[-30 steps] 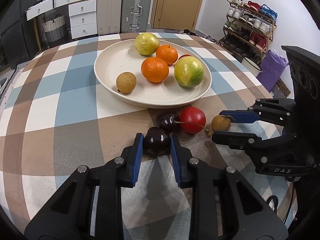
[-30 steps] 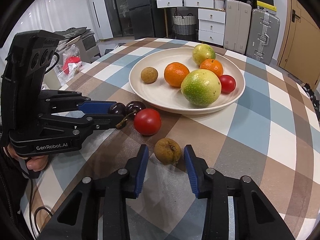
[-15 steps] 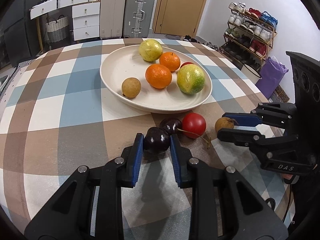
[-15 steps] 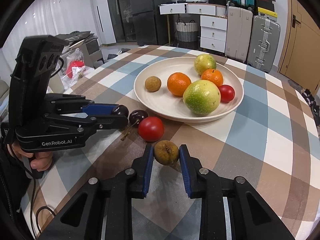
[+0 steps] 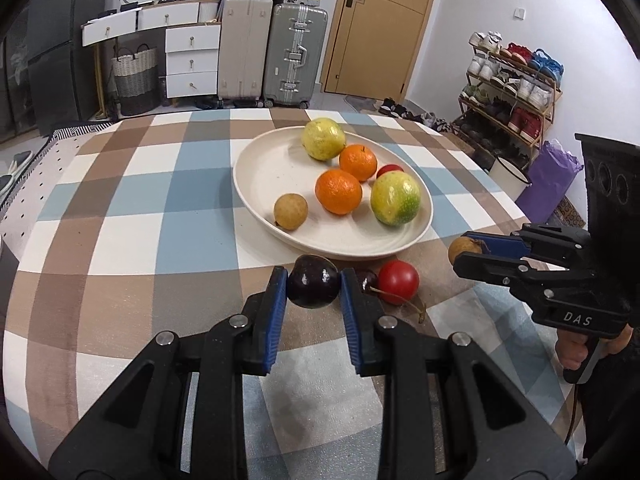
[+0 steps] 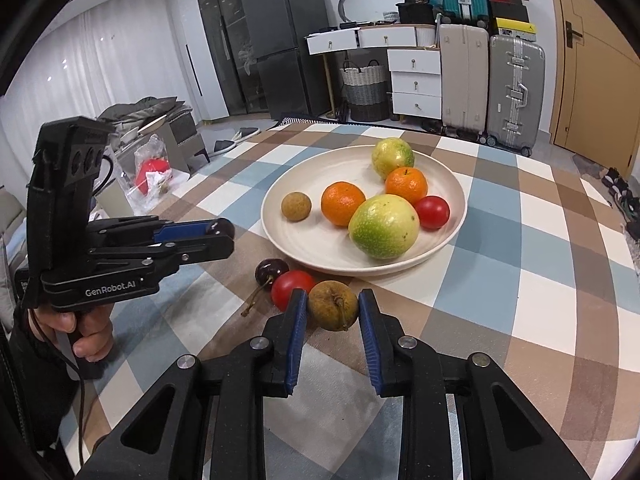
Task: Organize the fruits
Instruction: 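Carry the plum and brown fruit onto the plate and open both grippers, then withdraw both grippers toward the last tomato and plum beside the plate, then grasp the last dark plum with the left gripper while the right grasps the red tomato, then carry the plum and tomato onto the plate and open both grippers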
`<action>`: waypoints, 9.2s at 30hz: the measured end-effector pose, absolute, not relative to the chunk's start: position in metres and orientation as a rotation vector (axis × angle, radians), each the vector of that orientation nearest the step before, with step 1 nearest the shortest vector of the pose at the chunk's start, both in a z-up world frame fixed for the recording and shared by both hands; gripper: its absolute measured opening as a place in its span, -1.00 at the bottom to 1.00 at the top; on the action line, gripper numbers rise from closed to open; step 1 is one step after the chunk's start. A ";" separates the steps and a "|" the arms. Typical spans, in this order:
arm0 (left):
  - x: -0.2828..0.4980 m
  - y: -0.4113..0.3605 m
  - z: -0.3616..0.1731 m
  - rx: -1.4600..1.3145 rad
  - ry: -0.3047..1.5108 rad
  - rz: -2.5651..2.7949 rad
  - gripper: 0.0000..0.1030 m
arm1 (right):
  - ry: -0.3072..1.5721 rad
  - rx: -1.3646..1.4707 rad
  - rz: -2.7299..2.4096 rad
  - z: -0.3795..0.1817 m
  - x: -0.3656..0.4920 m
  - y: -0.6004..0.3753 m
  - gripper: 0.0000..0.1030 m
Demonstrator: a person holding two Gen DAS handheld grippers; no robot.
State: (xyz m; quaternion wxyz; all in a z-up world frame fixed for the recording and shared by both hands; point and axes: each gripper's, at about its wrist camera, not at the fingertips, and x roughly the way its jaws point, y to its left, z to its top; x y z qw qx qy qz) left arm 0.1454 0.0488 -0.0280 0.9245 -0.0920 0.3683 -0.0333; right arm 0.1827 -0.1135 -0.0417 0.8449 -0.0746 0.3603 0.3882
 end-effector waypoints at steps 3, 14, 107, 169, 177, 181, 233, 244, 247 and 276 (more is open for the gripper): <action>0.142 0.051 -0.020 -0.195 0.740 -0.064 -0.54 | 0.751 -0.139 0.810 -0.034 0.186 -0.115 -0.48; 0.144 0.046 0.013 -0.174 0.690 -0.061 -0.54 | 0.709 -0.129 0.798 -0.003 0.192 -0.115 -0.48; 0.192 0.071 0.013 -0.186 0.681 0.032 0.98 | 0.733 -0.044 0.696 0.000 0.250 -0.101 0.99; 0.173 0.071 -0.038 -0.201 0.812 0.025 0.98 | 0.867 -0.365 0.690 -0.076 0.194 -0.046 0.23; 0.173 0.071 -0.039 -0.200 0.814 0.026 0.98 | 0.846 -0.372 0.774 -0.076 0.183 -0.042 -0.35; 0.174 0.072 -0.040 -0.201 0.812 0.021 0.98 | 0.855 -0.350 0.808 -0.075 0.183 -0.046 -0.37; 0.185 0.003 -0.053 -0.127 0.864 -0.132 -0.53 | 0.834 -0.242 0.674 -0.057 0.203 -0.109 -0.37; 0.177 0.011 -0.041 -0.139 0.813 -0.112 -0.53 | 0.782 -0.218 0.704 -0.049 0.198 -0.112 -0.37; 0.174 0.013 -0.035 -0.132 0.792 -0.101 -0.53 | 0.752 -0.205 0.718 -0.044 0.197 -0.113 -0.37; 0.188 0.034 0.038 -0.153 0.662 -0.068 -0.53 | 0.661 -0.154 0.772 0.026 0.214 -0.102 -0.37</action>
